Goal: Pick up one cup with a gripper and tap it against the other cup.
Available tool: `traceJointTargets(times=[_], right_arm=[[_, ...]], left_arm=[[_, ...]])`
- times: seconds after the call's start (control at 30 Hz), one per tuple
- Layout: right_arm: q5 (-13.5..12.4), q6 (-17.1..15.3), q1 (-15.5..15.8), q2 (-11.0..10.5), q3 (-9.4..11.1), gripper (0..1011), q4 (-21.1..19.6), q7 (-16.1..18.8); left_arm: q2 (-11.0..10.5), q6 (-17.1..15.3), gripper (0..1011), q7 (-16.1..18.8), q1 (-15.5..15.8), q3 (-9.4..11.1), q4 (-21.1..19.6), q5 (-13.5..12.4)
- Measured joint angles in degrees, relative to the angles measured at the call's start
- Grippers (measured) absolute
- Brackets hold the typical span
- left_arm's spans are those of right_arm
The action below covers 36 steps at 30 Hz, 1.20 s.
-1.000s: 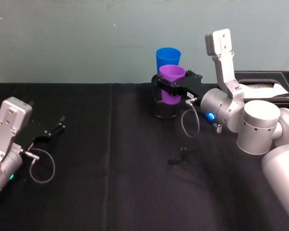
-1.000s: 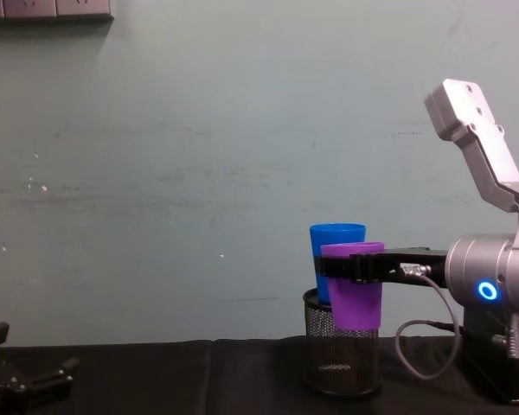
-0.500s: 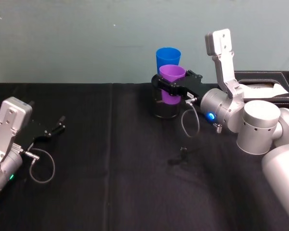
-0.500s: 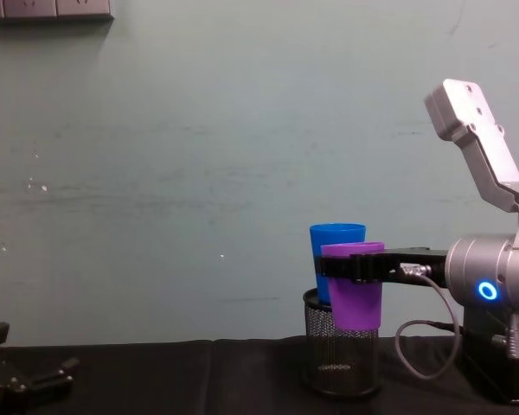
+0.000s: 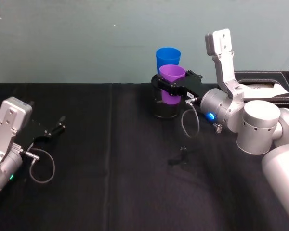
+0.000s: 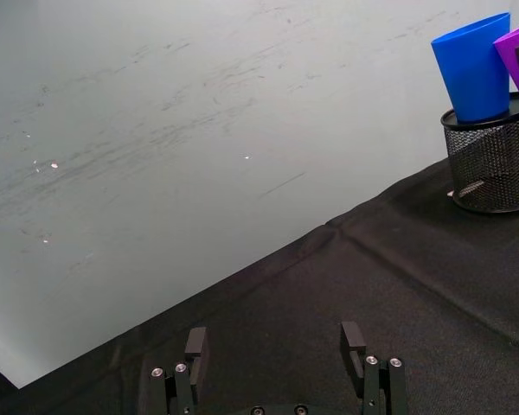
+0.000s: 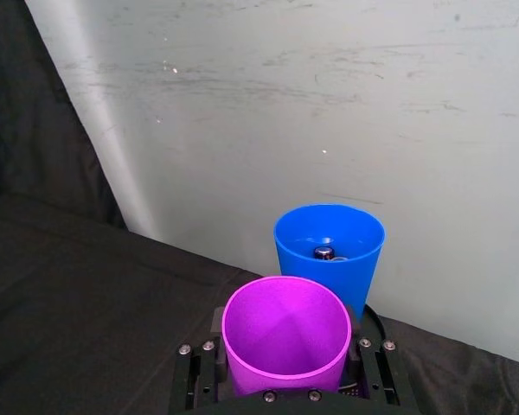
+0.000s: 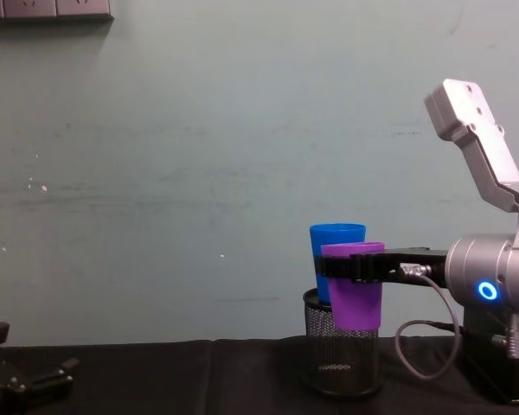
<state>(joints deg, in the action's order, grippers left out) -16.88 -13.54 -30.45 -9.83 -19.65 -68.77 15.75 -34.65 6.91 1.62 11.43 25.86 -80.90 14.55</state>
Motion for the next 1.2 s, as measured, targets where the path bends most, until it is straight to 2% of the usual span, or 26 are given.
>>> traceJointTargets(times=[1.2], right_arm=[[0.0, 0.0, 0.0, 0.0, 0.0, 737, 0.0, 0.0]], left_arm=[[0.0, 0.0, 1000, 0.0, 0.0, 0.0, 0.0, 0.0]])
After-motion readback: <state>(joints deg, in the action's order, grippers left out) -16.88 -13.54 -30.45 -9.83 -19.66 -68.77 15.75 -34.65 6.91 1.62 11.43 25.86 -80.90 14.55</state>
